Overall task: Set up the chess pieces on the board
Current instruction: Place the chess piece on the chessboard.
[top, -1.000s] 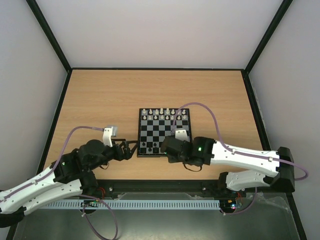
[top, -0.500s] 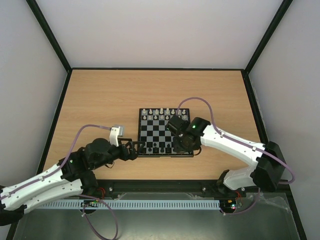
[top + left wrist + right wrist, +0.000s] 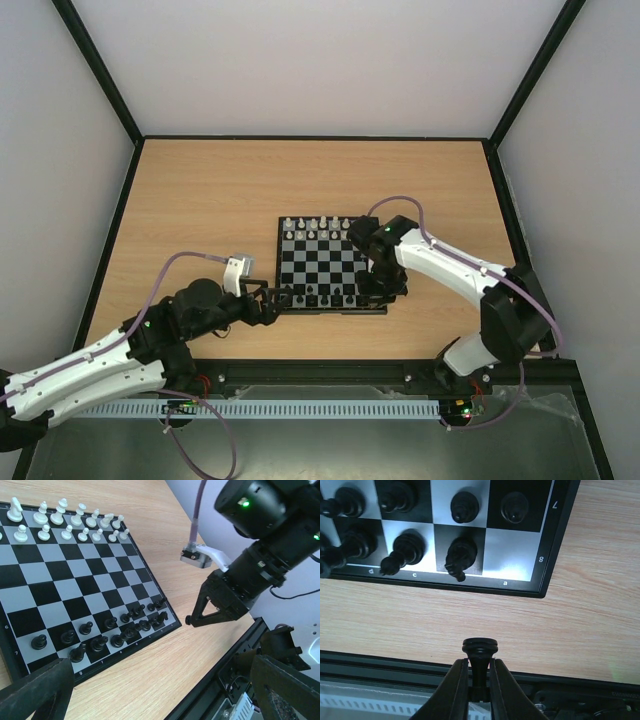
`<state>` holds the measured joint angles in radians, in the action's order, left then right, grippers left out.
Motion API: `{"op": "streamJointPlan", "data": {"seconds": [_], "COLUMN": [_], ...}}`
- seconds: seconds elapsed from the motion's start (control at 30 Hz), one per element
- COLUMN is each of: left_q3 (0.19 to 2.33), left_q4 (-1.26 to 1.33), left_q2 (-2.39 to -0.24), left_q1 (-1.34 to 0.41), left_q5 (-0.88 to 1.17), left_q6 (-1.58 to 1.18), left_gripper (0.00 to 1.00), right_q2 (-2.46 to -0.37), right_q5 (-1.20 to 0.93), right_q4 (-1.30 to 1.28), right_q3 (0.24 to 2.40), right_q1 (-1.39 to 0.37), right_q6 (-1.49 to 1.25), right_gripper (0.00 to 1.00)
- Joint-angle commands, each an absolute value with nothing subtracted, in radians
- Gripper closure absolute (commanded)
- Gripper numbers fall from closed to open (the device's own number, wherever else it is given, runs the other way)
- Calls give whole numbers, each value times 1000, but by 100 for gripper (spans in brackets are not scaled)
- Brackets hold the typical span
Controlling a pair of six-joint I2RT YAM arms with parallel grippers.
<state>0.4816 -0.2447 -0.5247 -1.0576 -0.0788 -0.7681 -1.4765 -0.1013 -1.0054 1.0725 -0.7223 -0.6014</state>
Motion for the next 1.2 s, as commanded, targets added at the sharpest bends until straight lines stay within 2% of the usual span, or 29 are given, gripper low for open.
{"op": "streamJointPlan", "data": {"seconds": [0.0,0.67,1.17], "left_q3": [467,461,459], "left_q4": [-207,-215,-215], "left_q2": [-515,-510,-513], "left_q1": [-1049,-1035,-1028], "left_q5": [-54,-41,-38], "left_q6": [-747,-744,-746], "left_gripper": [1,1,1], "right_q2": [-1542,-1711,-1742], "right_q5": [-170,-176,-193], "right_q4": [-1083,-995,-989], "right_q3": [1082,1098,1129], "right_q1": [-683,-580,-555], "right_q6": [-529,-449,-429], "right_gripper": [90,89,89]}}
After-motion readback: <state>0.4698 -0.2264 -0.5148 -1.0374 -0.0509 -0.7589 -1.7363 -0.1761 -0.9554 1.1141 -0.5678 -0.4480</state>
